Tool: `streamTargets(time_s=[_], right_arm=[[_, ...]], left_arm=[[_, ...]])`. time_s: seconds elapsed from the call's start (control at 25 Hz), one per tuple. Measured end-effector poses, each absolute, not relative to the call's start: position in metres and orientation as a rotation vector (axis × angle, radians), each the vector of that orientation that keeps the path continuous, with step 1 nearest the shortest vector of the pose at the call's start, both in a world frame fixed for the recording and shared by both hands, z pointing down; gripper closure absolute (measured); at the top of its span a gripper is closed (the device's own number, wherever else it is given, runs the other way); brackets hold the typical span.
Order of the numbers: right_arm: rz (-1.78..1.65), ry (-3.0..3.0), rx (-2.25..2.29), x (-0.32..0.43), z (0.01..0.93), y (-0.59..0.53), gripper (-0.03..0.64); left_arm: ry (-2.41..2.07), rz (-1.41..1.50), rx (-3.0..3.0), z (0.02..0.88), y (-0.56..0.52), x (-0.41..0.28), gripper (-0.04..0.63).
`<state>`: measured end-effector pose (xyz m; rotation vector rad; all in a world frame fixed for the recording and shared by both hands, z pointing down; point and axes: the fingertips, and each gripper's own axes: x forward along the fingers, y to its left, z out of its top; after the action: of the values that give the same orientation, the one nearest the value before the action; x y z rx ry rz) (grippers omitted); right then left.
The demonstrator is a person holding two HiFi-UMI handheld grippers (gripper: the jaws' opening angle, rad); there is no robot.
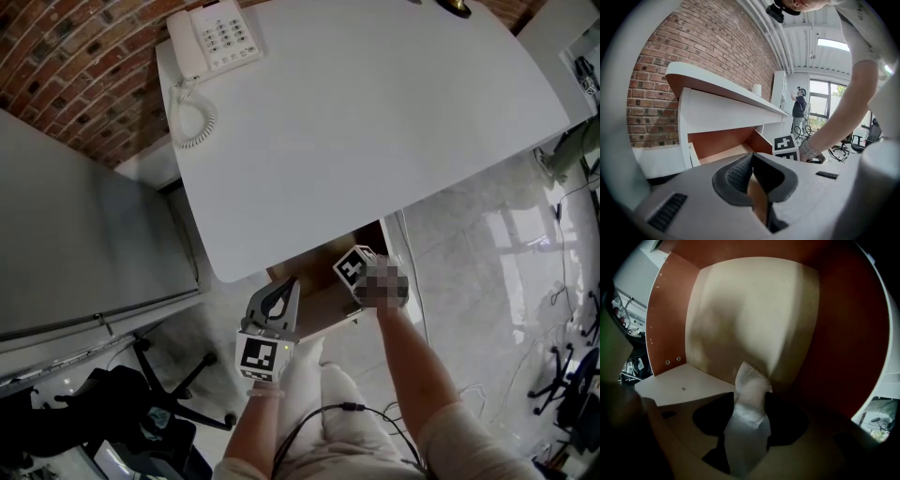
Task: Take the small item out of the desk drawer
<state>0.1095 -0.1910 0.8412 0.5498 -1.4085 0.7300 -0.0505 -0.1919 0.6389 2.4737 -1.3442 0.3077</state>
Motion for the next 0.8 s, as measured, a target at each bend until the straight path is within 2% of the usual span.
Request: streamTargets(time_s=[0.44, 0.8], right_arm=[[0.678, -1.428, 0.513, 0.109, 0.837, -0.19, 0.446], [0.661, -1.501, 0.55, 0.11, 0.818, -0.191, 0.453]], left_arm=[[-1.355, 0.307, 2.462, 0.64, -0.182, -0.054, 0.591], [-1.361, 0.312, 2.452, 0.633, -0.181, -0.06, 0.59]])
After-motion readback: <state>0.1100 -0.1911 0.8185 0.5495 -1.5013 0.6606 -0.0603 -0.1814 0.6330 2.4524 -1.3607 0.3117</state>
